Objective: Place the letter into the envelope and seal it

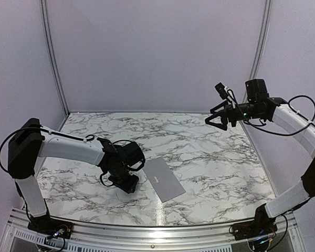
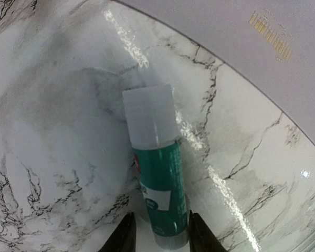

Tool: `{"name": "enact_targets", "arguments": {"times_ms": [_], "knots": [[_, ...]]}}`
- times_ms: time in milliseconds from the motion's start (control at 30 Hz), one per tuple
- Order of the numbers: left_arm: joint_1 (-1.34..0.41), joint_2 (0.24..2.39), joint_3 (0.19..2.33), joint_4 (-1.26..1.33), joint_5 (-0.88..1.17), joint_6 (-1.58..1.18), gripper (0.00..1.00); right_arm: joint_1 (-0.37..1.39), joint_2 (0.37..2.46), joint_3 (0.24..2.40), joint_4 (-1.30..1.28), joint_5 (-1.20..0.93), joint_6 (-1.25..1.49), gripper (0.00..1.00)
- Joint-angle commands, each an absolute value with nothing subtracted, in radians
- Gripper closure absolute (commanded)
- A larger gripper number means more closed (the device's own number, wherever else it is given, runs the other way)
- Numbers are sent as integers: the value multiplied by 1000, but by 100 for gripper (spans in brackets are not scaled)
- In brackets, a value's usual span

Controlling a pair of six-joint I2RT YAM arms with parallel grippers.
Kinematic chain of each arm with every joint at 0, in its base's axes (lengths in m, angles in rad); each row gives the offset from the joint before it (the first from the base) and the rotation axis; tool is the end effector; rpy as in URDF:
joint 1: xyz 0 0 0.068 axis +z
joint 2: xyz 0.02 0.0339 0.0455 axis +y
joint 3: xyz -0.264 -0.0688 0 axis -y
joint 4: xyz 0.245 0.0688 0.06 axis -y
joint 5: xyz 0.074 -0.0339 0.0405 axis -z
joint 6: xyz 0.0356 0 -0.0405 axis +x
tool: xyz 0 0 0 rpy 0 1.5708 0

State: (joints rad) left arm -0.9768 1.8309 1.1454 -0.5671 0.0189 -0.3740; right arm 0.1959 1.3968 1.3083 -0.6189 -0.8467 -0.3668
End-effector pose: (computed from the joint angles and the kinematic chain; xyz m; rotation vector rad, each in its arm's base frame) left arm 0.1952 -0.2903 0.1559 0.8617 2.7572 -0.3111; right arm 0.2869 0.0841 0.3482 -0.9939 1.8813 0.8534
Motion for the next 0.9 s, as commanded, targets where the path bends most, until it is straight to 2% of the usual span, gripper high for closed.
{"name": "enact_targets", "arguments": {"times_ms": [0, 567, 733, 867], "knots": [[-973, 1853, 1170, -597, 11, -366, 65, 186, 1393, 1310, -620, -859, -360, 1], [-942, 1735, 1256, -646, 5, -301, 62, 186, 1392, 1320, -597, -767, -339, 2], [-896, 1661, 1339, -670, -108, -276, 61, 185, 1361, 1307, -488, -622, -223, 1], [-837, 1600, 1415, -660, -264, -284, 56, 186, 1335, 1299, -413, -471, -184, 2]]}}
